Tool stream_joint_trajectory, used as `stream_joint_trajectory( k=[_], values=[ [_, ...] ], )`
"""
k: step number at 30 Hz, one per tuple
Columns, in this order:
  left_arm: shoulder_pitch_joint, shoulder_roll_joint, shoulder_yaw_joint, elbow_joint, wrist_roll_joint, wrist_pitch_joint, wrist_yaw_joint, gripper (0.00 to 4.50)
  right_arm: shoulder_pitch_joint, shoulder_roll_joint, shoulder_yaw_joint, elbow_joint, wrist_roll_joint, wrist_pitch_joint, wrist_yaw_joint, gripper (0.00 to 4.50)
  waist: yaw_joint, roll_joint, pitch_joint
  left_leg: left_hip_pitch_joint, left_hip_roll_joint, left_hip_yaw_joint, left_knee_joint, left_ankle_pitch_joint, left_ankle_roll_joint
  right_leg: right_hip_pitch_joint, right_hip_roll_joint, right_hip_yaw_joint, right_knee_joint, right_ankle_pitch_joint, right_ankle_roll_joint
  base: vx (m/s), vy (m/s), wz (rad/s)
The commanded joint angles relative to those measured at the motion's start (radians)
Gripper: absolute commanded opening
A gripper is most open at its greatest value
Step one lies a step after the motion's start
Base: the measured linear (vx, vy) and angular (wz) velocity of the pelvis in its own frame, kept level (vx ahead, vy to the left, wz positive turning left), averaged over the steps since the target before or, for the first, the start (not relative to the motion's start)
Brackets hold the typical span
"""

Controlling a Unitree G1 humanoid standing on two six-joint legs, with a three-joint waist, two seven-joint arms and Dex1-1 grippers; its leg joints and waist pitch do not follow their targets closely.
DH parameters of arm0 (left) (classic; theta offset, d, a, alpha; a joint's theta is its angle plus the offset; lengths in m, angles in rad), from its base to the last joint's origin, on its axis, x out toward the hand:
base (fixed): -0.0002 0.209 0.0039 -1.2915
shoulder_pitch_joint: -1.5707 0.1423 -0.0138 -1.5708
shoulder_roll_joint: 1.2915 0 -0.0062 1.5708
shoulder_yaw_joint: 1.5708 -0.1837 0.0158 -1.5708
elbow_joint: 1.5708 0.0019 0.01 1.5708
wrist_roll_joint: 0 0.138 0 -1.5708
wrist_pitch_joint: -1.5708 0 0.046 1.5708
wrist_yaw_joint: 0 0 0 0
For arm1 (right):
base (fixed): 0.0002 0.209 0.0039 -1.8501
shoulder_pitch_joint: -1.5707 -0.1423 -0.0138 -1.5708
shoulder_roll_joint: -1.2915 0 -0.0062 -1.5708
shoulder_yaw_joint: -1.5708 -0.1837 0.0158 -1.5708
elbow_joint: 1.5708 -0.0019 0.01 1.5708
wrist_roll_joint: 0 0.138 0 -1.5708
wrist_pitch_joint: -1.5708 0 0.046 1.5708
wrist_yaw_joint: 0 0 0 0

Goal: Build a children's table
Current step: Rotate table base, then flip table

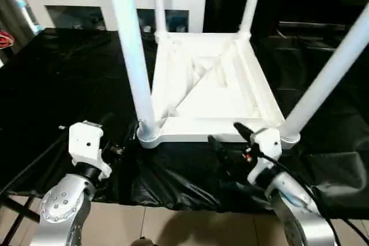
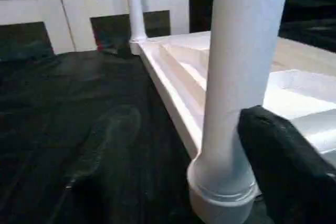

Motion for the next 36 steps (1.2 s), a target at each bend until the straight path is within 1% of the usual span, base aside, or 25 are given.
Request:
stream_joint_trajectory(
  k=[1, 3, 5, 7, 10, 12, 13, 14, 15, 16, 17, 18, 19, 20, 21, 22, 23, 25, 27, 28, 30, 32, 34, 35, 36],
  values=[
    [-0.034, 0.009, -0.008, 0.022, -0.026, 0.017, -0.024, 3.92, -0.012, -0.015, 0.005, -0.012, 0.012, 0.025, 0.011, 4.50, 0.000, 0.000, -0.043, -0.004, 0.019, -0.013, -0.082, -0.332, 0.011, 0.036, -0.046, 0.053, -0.100, -0.391, -0.026, 0.000, 0.000, 0.00],
    [-0.077, 0.026, -0.037, 0.056, -0.064, 0.050, -0.095, 3.99, -0.037, -0.040, 0.026, 0.009, 0.008, 0.051, 0.044, 4.50, -0.002, -0.009, -0.041, -0.002, 0.018, -0.011, -0.082, -0.325, 0.012, 0.034, -0.047, 0.053, -0.103, -0.406, -0.022, 0.000, 0.000, 0.00],
    [-0.079, 0.033, -0.055, 0.076, -0.065, 0.055, -0.123, 4.24, -0.044, -0.050, 0.031, 0.013, 0.001, 0.066, 0.051, 4.50, -0.002, -0.007, -0.043, -0.002, 0.020, -0.012, -0.082, -0.316, 0.008, 0.034, -0.048, 0.054, -0.099, -0.394, -0.025, 0.000, 0.000, 0.00],
    [-0.073, 0.026, -0.066, 0.098, -0.059, 0.059, -0.123, 4.44, -0.050, -0.058, 0.030, 0.009, -0.002, 0.082, 0.054, 4.50, -0.004, -0.009, -0.048, -0.005, 0.021, -0.011, -0.080, -0.287, 0.003, 0.039, -0.049, 0.056, -0.092, -0.336, -0.033, 0.000, 0.000, 0.00],
    [-0.071, 0.018, -0.076, 0.113, -0.051, 0.052, -0.115, 4.48, -0.052, -0.063, 0.028, 0.009, 0.001, 0.089, 0.057, 4.50, -0.003, -0.011, -0.050, -0.006, 0.020, -0.009, -0.077, -0.264, 0.006, 0.041, -0.048, 0.056, -0.089, -0.293, -0.046, 0.000, 0.000, 0.00],
    [-0.089, 0.007, -0.086, 0.150, -0.039, 0.048, -0.100, 4.48, -0.065, -0.069, 0.030, 0.007, 0.009, 0.109, 0.054, 4.50, -0.002, -0.014, -0.047, -0.006, 0.019, -0.007, -0.077, -0.266, 0.010, 0.042, -0.049, 0.056, -0.091, -0.312, -0.046, 0.000, 0.000, 0.00],
    [-0.095, 0.006, -0.088, 0.159, -0.037, 0.049, -0.097, 4.48, -0.069, -0.071, 0.030, 0.008, 0.011, 0.111, 0.054, 4.50, -0.003, -0.017, -0.046, -0.006, 0.018, -0.006, -0.078, -0.269, 0.012, 0.041, -0.048, 0.055, -0.093, -0.327, -0.043, 0.000, 0.000, 0.00],
    [-0.096, 0.005, -0.088, 0.161, -0.036, 0.049, -0.096, 4.48, -0.069, -0.071, 0.030, 0.008, 0.011, 0.112, 0.054, 4.50, -0.001, -0.013, -0.047, -0.003, 0.019, -0.007, -0.077, -0.272, 0.011, 0.040, -0.050, 0.055, -0.095, -0.346, -0.037, 0.000, 0.000, 0.00],
    [-0.130, -0.010, -0.082, 0.212, -0.018, 0.037, -0.062, 4.48, -0.078, -0.072, 0.033, 0.009, 0.014, 0.118, 0.055, 4.50, -0.003, -0.011, -0.045, -0.002, 0.018, -0.006, -0.077, -0.282, 0.009, 0.038, -0.049, 0.055, -0.098, -0.365, -0.030, 0.000, 0.000, 0.00],
    [-0.159, -0.024, -0.069, 0.249, -0.006, 0.029, -0.028, 4.48, -0.082, -0.069, 0.034, 0.013, 0.020, 0.117, 0.060, 4.50, -0.003, -0.011, -0.047, 0.000, 0.019, -0.007, -0.077, -0.285, 0.007, 0.038, -0.049, 0.054, -0.099, -0.368, -0.028, 0.000, 0.000, 0.00],
    [-0.159, -0.024, -0.069, 0.249, -0.006, 0.029, -0.028, 4.48, -0.082, -0.069, 0.034, 0.013, 0.020, 0.117, 0.060, 4.50, -0.003, -0.007, -0.048, 0.002, 0.019, -0.007, -0.076, -0.288, 0.003, 0.038, -0.048, 0.054, -0.100, -0.356, -0.025, 0.000, 0.000, 0.00],
    [-0.207, -0.054, -0.046, 0.315, -0.004, 0.003, 0.019, 4.48, -0.087, -0.071, 0.038, 0.023, 0.017, 0.113, 0.065, 4.50, -0.002, -0.012, -0.049, 0.000, 0.019, -0.008, -0.076, -0.280, 0.002, 0.041, -0.048, 0.054, -0.097, -0.335, -0.028, 0.000, 0.000, 0.00],
    [-0.228, -0.066, -0.043, 0.338, -0.006, 0.002, 0.032, 4.48, -0.093, -0.074, 0.037, 0.029, 0.016, 0.115, 0.066, 4.50, -0.001, -0.011, -0.049, -0.001, 0.018, -0.008, -0.075, -0.276, 0.002, 0.041, -0.048, 0.053, -0.097, -0.328, -0.030, 0.000, 0.000, 0.00],
    [-0.238, -0.073, -0.044, 0.348, -0.008, 0.002, 0.036, 4.48, -0.097, -0.077, 0.036, 0.032, 0.015, 0.118, 0.066, 4.50, 0.001, -0.020, -0.053, -0.003, 0.018, -0.009, -0.074, -0.258, 0.003, 0.046, -0.051, 0.053, -0.091, -0.309, -0.034, 0.000, 0.000, 0.00],
    [-0.253, -0.078, -0.047, 0.361, -0.009, 0.003, 0.040, 4.48, -0.105, -0.074, 0.035, 0.030, 0.019, 0.124, 0.065, 4.50, 0.001, -0.015, -0.055, -0.004, 0.020, -0.010, -0.074, -0.238, 0.004, 0.046, -0.051, 0.054, -0.087, -0.277, -0.043, 0.000, 0.000, 0.00],
    [-0.265, -0.082, -0.049, 0.370, -0.008, 0.004, 0.043, 4.48, -0.112, -0.073, 0.033, 0.029, 0.022, 0.129, 0.064, 4.50, 0.000, -0.014, -0.056, -0.003, 0.020, -0.010, -0.072, -0.231, 0.004, 0.046, -0.050, 0.054, -0.085, -0.258, -0.050, 0.000, 0.000, 0.00],
    [-0.288, -0.089, -0.055, 0.394, -0.002, -0.012, 0.048, 4.32, -0.127, -0.074, 0.031, 0.030, 0.036, 0.136, 0.078, 4.50, -0.004, -0.013, -0.056, -0.006, 0.018, -0.010, -0.072, -0.225, 0.004, 0.049, -0.049, 0.053, -0.083, -0.230, -0.057, 0.000, 0.000, 0.00],
    [-0.310, -0.101, -0.056, 0.420, -0.002, -0.021, 0.055, 4.14, -0.141, -0.080, 0.029, 0.044, 0.044, 0.133, 0.094, 4.50, -0.004, -0.015, -0.057, -0.006, 0.018, -0.008, -0.069, -0.215, 0.007, 0.050, -0.051, 0.053, -0.081, -0.207, -0.067, 0.000, 0.000, 0.00],
    [-0.323, -0.105, -0.064, 0.435, 0.001, -0.023, 0.049, 4.14, -0.144, -0.091, 0.038, 0.045, 0.039, 0.135, 0.104, 4.50, -0.002, -0.014, -0.056, -0.005, 0.019, -0.007, -0.067, -0.206, 0.013, 0.050, -0.050, 0.053, -0.080, -0.199, -0.074, 0.000, 0.000, 0.00],
    [-0.335, -0.109, -0.067, 0.448, 0.006, -0.026, 0.053, 4.01, -0.149, -0.096, 0.039, 0.049, 0.039, 0.137, 0.109, 4.50, -0.001, -0.006, -0.056, -0.005, 0.020, -0.008, -0.067, -0.207, 0.011, 0.049, -0.051, 0.054, -0.079, -0.193, -0.080, 0.000, 0.000, 0.00],
    [-0.352, -0.117, -0.063, 0.471, 0.028, -0.029, 0.090, 3.72, -0.155, -0.099, 0.033, 0.047, 0.046, 0.145, 0.113, 4.50, -0.003, -0.006, -0.055, -0.005, 0.019, -0.008, -0.067, -0.212, 0.011, 0.051, -0.049, 0.053, -0.079, -0.183, -0.082, 0.000, 0.000, 0.00],
    [-0.358, -0.124, -0.059, 0.482, 0.039, -0.030, 0.116, 3.67, -0.158, -0.103, 0.027, 0.047, 0.049, 0.149, 0.116, 4.50, -0.004, -0.008, -0.052, -0.003, 0.018, -0.006, -0.068, -0.232, 0.013, 0.050, -0.048, 0.051, -0.084, -0.207, -0.078, 0.000, 0.000, 0.00],
    [-0.358, -0.129, -0.063, 0.484, 0.055, -0.028, 0.141, 3.38, -0.166, -0.107, 0.021, 0.054, 0.052, 0.151, 0.116, 4.50, -0.005, -0.005, -0.050, -0.004, 0.020, -0.008, -0.069, -0.244, 0.012, 0.050, -0.050, 0.051, -0.086, -0.234, -0.076, 0.000, 0.000, 0.00],
    [-0.358, -0.129, -0.063, 0.484, 0.055, -0.029, 0.141, 3.38, -0.166, -0.107, 0.021, 0.055, 0.053, 0.151, 0.116, 4.50, -0.005, -0.006, -0.050, -0.004, 0.019, -0.008, -0.069, -0.247, 0.012, 0.050, -0.050, 0.051, -0.088, -0.243, -0.073, 0.000, 0.000, 0.00],
    [-0.352, -0.131, -0.066, 0.480, 0.060, -0.031, 0.144, 3.23, -0.165, -0.107, 0.019, 0.051, 0.054, 0.153, 0.115, 4.50, -0.006, -0.006, -0.049, -0.005, 0.019, -0.009, -0.069, -0.247, 0.012, 0.051, -0.050, 0.051, -0.088, -0.248, -0.071, 0.000, 0.000, 0.00]
  ],
)
